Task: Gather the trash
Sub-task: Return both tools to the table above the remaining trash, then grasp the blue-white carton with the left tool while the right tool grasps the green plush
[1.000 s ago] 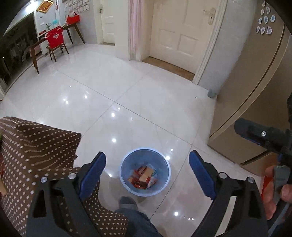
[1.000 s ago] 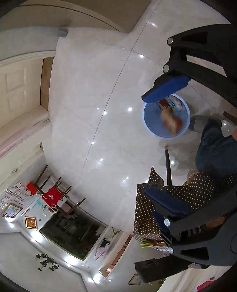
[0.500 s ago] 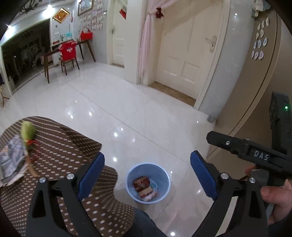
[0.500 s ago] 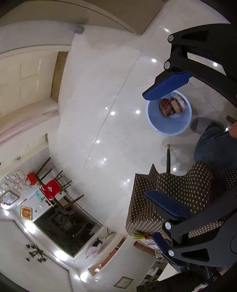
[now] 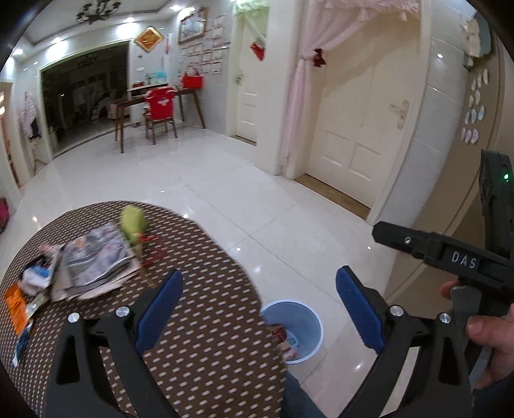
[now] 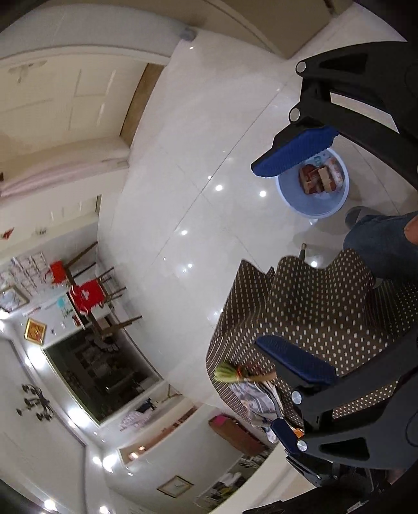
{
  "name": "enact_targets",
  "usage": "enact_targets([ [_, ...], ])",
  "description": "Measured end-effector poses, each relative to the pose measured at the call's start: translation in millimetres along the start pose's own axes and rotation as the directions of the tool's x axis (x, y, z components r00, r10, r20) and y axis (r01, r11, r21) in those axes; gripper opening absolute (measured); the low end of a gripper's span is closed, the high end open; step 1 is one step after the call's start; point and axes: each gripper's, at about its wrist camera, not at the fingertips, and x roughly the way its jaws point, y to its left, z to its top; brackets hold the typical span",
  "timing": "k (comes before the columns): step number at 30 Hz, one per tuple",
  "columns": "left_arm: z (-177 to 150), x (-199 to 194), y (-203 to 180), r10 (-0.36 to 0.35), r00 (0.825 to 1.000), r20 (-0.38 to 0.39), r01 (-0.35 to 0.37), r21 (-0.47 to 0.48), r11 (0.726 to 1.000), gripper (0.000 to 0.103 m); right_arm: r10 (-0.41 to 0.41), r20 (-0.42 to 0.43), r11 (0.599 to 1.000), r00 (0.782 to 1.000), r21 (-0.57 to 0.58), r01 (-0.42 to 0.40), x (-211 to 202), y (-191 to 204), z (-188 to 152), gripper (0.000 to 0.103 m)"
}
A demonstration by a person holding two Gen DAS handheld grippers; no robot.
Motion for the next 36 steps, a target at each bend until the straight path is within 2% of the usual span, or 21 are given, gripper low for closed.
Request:
enact_targets([
  [5, -9, -23, 31, 0.094, 0.995, 0.027, -0.092, -0.061, 0.994, 0.094, 0.022, -0.009, 0.998, 1.0, -0.06, -0.023, 9, 34, 0, 0.097],
  [9, -15, -46, 59, 0.201, 0.978, 0.057, -0.193, -0.121, 0.974, 0.094, 0.043, -0.024, 0.994, 0.999, -0.099, -0.045, 18, 59, -3, 0.097],
  [12, -20, -61, 84, 0.277, 0.958, 0.068, -0.263, -0.171, 0.95, 0.094, 0.054, -0.039, 0.991, 0.998, -0.122, -0.059, 28, 77, -6, 0.097],
  [18, -32, -76, 132, 0.443, 0.896, 0.039, -0.42, -0.256, 0.871, 0.094, 0.072, -0.071, 0.983, 0.995, -0.167, -0.083, 47, 103, -11, 0.097],
  [27, -37, -68, 191, 0.531, 0.846, -0.04, -0.504, -0.384, 0.774, 0.094, 0.086, -0.123, 0.97, 0.989, -0.215, -0.111, 83, 134, -17, 0.097],
  [29, -32, -65, 204, 0.568, 0.822, -0.036, -0.53, -0.413, 0.74, 0.094, 0.088, -0.132, 0.969, 0.987, -0.219, -0.116, 90, 137, -16, 0.097],
  [31, -27, -59, 211, 0.583, 0.812, -0.04, -0.541, -0.428, 0.724, 0.094, 0.092, -0.141, 0.967, 0.986, -0.224, -0.122, 98, 141, -15, 0.097],
  [36, -17, -31, 241, 0.556, 0.826, -0.092, -0.529, -0.466, 0.709, 0.094, 0.097, -0.161, 0.964, 0.982, -0.232, -0.133, 118, 147, -12, 0.097],
])
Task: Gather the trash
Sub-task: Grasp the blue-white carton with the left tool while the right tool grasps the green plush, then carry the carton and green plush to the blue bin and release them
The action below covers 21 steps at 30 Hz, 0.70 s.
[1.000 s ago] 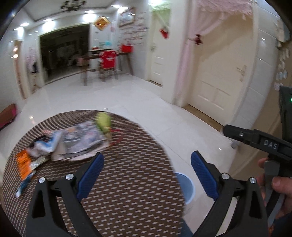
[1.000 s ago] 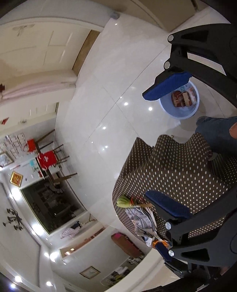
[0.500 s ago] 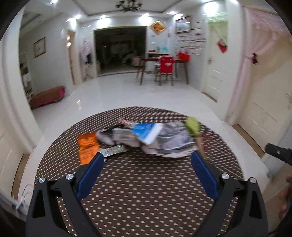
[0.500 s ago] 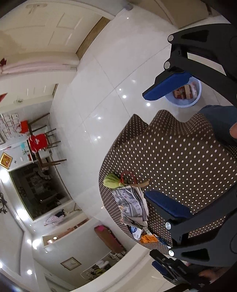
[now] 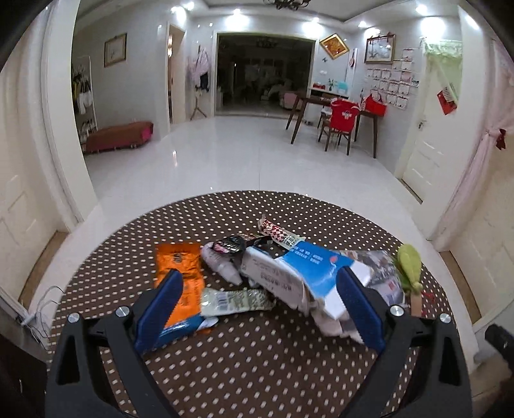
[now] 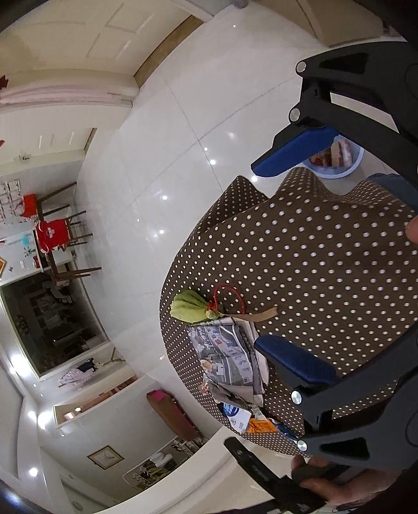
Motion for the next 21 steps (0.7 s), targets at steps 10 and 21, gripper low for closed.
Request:
enact_targets([
  [10, -4, 57, -10, -0.111, 0.98, -0.163, 0.114, 0.009, 0.993, 0.034, 0.058, -0.064, 0.996, 0.996, -0.06, -0.062, 73, 32, 39, 0.097],
  [21, -10, 38, 5, -0.161, 0.981, -0.111, 0.169, 0.069, 0.983, 0.016, 0.041, -0.176, 0.991, 0.983, -0.121, -0.063, 140, 62, 47, 0.025],
])
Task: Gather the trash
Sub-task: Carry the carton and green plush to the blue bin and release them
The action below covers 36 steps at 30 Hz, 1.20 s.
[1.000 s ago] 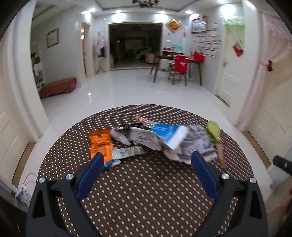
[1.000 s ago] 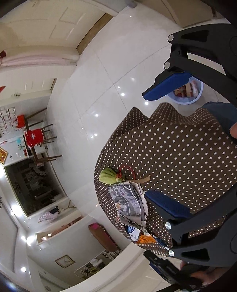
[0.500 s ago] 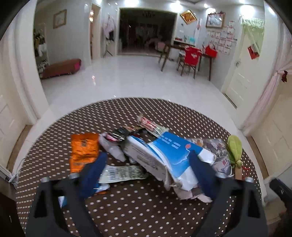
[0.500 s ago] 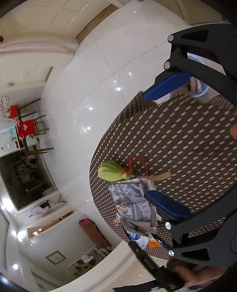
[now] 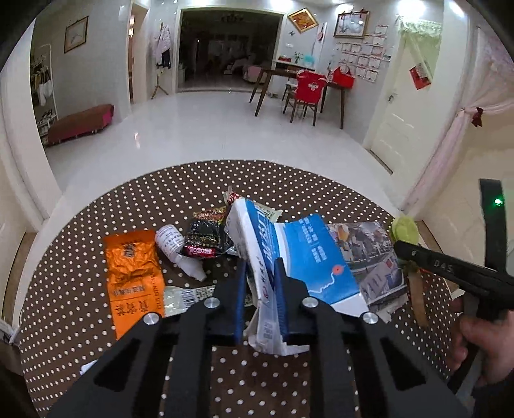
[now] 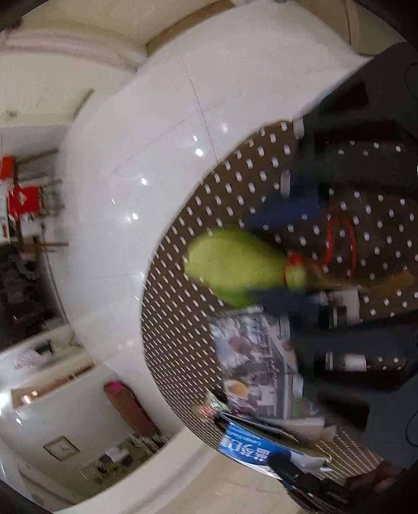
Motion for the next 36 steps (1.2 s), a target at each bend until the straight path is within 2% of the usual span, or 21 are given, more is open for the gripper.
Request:
enact_targets([
  [3, -4, -15, 3, -0.011, 1.0, 0.028, 0.011, 0.003, 1.0, 0.015, 0.02, 0.033, 1.0, 0.999, 0.023, -0.02, -20, -5, -8, 0.017],
  [5, -8, -27, 4, -0.041, 0.997, 0.058, 0.041, 0.002, 0.999, 0.015, 0.045, 0.055, 0.998, 0.997, 0.05, -0.048, -34, -12, -16, 0.017],
  [10, -19, -58, 5, -0.057, 0.993, 0.099, 0.057, 0.006, 0.998, 0.015, 0.076, 0.117, 0.993, 0.99, 0.076, -0.086, -82, -31, -34, 0.017],
  [18, -24, -99, -8, -0.1, 0.982, 0.162, 0.097, 0.026, 0.995, 0.015, 0.117, 0.184, 0.986, 0.976, 0.095, -0.136, -138, -46, -46, 0.016],
  [23, -22, -117, -28, -0.138, 0.972, 0.189, 0.129, 0.063, 0.99, 0.015, 0.136, 0.223, 0.982, 0.965, 0.1, -0.161, -162, -52, -48, 0.016],
  [31, -22, -125, -71, -0.212, 0.959, 0.187, 0.19, 0.132, 0.973, 0.015, 0.147, 0.289, 0.974, 0.946, 0.126, -0.19, -198, -72, -57, 0.016],
  [36, -25, -122, -113, -0.279, 0.946, 0.162, 0.246, 0.2, 0.948, 0.015, 0.104, 0.319, 0.971, 0.942, 0.174, -0.166, -220, -104, -68, 0.017],
])
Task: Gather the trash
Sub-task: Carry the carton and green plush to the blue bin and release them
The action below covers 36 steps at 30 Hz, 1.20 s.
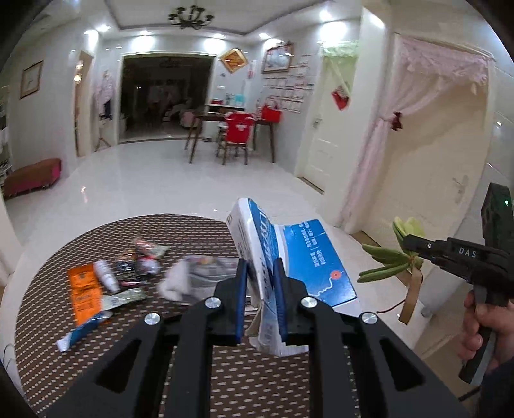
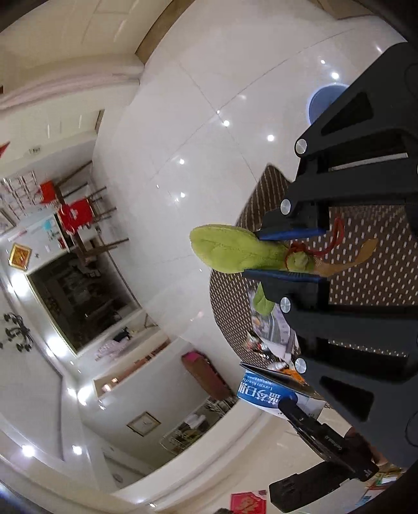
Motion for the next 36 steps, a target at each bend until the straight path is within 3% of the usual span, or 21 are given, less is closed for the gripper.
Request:
enact_targets([
  [6, -5, 26, -53, -0.086, 0.995, -0.045, 0.09, 0.074, 0.993, 0.015, -0.095, 0.024, 0.992, 0.995, 0.083, 0.093, -30, -54, -8, 0.017],
  [12, -23, 68, -112, -0.154, 0.975, -0.159, 0.179, 0.155, 0.972, 0.015, -0.206, -0.021, 0.959, 0.978, 0.196, 0.206, -36, -117, -30, 0.017],
  [18, -55, 118, -163, -0.158, 0.934, -0.32, 0.24, 0.235, 0.942, 0.015, -0.252, -0.094, 0.916, 0.963, 0.296, 0.269, -29, -173, -53, 0.017],
  [22, -82, 154, -193, -0.117, 0.891, -0.439, 0.266, 0.295, 0.918, 0.015, -0.252, -0.154, 0.888, 0.955, 0.356, 0.292, -14, -207, -72, 0.017],
  [25, -96, 175, -205, -0.089, 0.863, -0.498, 0.274, 0.313, 0.909, 0.015, -0.242, -0.194, 0.871, 0.951, 0.388, 0.301, 1, -225, -84, 0.017],
  [30, -111, 198, -220, -0.042, 0.833, -0.552, 0.275, 0.347, 0.896, 0.016, -0.216, -0.264, 0.843, 0.94, 0.435, 0.316, 36, -250, -96, 0.02],
  [32, -114, 204, -224, -0.03, 0.824, -0.565, 0.274, 0.352, 0.895, 0.016, -0.203, -0.298, 0.826, 0.933, 0.46, 0.327, 52, -263, -109, 0.027],
  [34, -116, 210, -226, -0.019, 0.816, -0.578, 0.273, 0.355, 0.894, 0.016, -0.188, -0.318, 0.802, 0.929, 0.496, 0.332, 62, -276, -120, 0.067],
  [36, -119, 216, -230, -0.009, 0.807, -0.59, 0.274, 0.361, 0.891, 0.016, -0.183, -0.319, 0.786, 0.93, 0.52, 0.333, 63, -284, -129, 0.069],
])
